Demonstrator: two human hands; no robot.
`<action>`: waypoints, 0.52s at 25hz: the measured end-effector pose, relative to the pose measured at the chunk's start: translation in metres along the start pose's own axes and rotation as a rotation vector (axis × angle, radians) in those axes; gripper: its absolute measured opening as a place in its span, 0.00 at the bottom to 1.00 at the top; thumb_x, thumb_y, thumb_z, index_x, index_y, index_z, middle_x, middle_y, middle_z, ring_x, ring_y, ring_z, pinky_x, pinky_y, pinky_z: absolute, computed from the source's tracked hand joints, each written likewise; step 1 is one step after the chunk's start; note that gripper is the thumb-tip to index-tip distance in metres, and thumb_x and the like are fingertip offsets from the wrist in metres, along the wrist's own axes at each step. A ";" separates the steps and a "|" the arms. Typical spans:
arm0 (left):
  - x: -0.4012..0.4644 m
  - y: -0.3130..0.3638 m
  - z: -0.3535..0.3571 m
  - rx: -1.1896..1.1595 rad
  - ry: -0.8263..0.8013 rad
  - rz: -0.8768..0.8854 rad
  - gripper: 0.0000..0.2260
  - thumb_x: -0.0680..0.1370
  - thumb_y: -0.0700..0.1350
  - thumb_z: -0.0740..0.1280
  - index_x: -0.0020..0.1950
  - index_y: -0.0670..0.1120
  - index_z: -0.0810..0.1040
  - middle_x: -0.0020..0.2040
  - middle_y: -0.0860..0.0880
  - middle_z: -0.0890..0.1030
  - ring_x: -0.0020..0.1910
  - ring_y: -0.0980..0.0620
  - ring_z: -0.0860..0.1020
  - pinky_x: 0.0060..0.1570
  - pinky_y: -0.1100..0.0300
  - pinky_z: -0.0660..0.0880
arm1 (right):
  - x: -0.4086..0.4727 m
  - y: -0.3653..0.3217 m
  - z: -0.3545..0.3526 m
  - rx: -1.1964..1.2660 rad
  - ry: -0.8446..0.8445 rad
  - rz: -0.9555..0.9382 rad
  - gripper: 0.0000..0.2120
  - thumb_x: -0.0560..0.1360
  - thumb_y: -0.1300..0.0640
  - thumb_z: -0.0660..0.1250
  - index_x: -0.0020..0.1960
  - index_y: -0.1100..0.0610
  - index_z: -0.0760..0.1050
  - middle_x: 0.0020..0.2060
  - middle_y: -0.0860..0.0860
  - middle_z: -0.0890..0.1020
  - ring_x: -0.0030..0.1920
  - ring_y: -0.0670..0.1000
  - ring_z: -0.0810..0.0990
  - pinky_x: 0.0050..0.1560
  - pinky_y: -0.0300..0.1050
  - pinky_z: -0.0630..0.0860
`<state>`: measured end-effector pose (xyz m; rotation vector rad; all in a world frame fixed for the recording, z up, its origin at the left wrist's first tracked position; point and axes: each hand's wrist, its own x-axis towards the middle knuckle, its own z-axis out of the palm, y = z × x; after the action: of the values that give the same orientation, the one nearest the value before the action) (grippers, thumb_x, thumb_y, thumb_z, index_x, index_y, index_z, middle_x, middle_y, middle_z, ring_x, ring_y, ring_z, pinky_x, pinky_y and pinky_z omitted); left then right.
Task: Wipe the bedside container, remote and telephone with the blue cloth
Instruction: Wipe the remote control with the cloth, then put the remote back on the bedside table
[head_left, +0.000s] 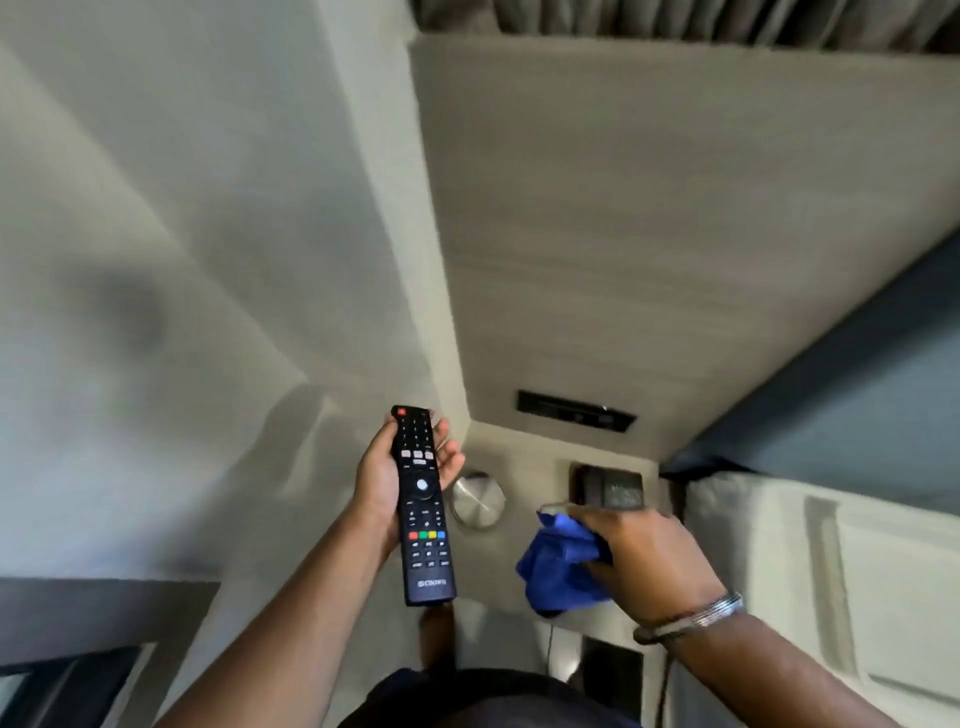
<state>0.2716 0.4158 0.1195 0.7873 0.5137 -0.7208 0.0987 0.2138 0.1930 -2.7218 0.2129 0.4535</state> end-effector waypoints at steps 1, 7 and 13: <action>0.017 -0.021 -0.008 0.070 0.004 -0.054 0.19 0.79 0.58 0.62 0.53 0.43 0.79 0.40 0.45 0.84 0.36 0.47 0.82 0.41 0.51 0.84 | -0.001 0.022 0.015 -0.007 -0.049 0.103 0.13 0.72 0.47 0.61 0.56 0.48 0.75 0.48 0.49 0.84 0.50 0.55 0.82 0.47 0.46 0.77; 0.168 -0.163 -0.040 0.718 0.071 -0.065 0.11 0.82 0.44 0.65 0.54 0.36 0.76 0.43 0.39 0.85 0.32 0.45 0.83 0.35 0.51 0.82 | 0.052 0.155 0.078 0.060 -0.050 0.349 0.11 0.76 0.59 0.63 0.56 0.54 0.79 0.47 0.59 0.85 0.48 0.60 0.83 0.49 0.50 0.78; 0.321 -0.245 -0.069 1.154 0.184 0.203 0.14 0.79 0.55 0.68 0.39 0.47 0.77 0.32 0.49 0.80 0.29 0.56 0.80 0.30 0.61 0.76 | 0.126 0.265 0.142 0.170 0.413 0.241 0.15 0.69 0.66 0.72 0.55 0.59 0.81 0.44 0.61 0.86 0.42 0.62 0.84 0.44 0.49 0.78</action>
<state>0.2890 0.2254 -0.2428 1.9640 0.1271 -0.7309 0.1218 0.0136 -0.0631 -2.6006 0.6617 -0.0709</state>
